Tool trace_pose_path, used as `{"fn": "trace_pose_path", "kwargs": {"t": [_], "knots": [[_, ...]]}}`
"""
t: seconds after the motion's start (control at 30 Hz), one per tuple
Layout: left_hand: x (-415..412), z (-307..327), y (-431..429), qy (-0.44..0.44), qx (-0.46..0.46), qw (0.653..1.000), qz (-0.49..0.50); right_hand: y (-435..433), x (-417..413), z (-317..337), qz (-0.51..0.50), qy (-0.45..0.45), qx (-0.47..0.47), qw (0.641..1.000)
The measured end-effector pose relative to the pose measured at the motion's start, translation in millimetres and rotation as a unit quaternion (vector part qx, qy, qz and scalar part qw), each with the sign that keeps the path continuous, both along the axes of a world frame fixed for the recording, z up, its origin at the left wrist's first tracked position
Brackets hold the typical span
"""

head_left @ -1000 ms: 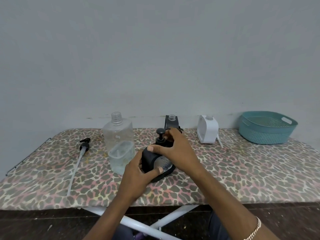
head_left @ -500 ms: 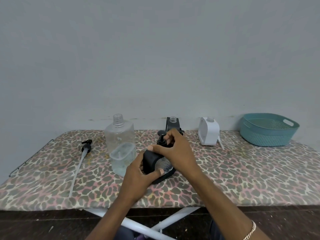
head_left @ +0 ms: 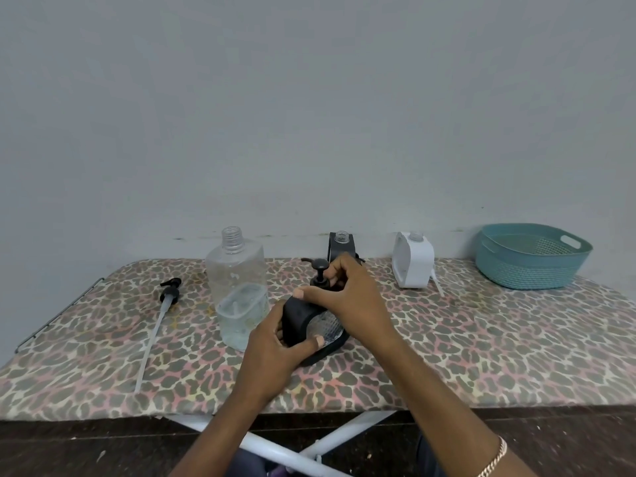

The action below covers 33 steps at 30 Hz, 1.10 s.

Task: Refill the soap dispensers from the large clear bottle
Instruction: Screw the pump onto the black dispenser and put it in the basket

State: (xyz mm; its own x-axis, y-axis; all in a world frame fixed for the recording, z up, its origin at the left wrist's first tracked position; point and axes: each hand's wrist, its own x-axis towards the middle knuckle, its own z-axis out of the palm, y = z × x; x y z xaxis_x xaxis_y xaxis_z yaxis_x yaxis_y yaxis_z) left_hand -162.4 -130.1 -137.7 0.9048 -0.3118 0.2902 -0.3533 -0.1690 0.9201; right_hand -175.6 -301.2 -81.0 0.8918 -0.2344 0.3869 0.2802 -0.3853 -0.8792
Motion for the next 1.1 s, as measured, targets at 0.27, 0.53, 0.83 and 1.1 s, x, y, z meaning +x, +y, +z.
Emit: {"fn": "trace_pose_path", "kwargs": {"t": [0.27,0.53,0.83,1.1], "knots": [[-0.1,-0.5,0.6,0.008,-0.003,1.0,-0.004,-18.7,2.4,10.7,0.126,0.055,0.0,0.99],[0.1,-0.8,-0.3,0.001,0.004,1.0,0.006,-3.6,5.5,1.0,0.023,0.01,0.015,1.0],[-0.3,-0.6,0.0,0.007,0.0,1.0,-0.001,-20.8,2.8,7.7,0.112,0.07,0.003,0.991],[-2.3,0.6,-0.7,0.002,-0.001,1.0,0.004,-12.2,2.3,-0.9,0.047,0.025,0.029,0.998]]}}
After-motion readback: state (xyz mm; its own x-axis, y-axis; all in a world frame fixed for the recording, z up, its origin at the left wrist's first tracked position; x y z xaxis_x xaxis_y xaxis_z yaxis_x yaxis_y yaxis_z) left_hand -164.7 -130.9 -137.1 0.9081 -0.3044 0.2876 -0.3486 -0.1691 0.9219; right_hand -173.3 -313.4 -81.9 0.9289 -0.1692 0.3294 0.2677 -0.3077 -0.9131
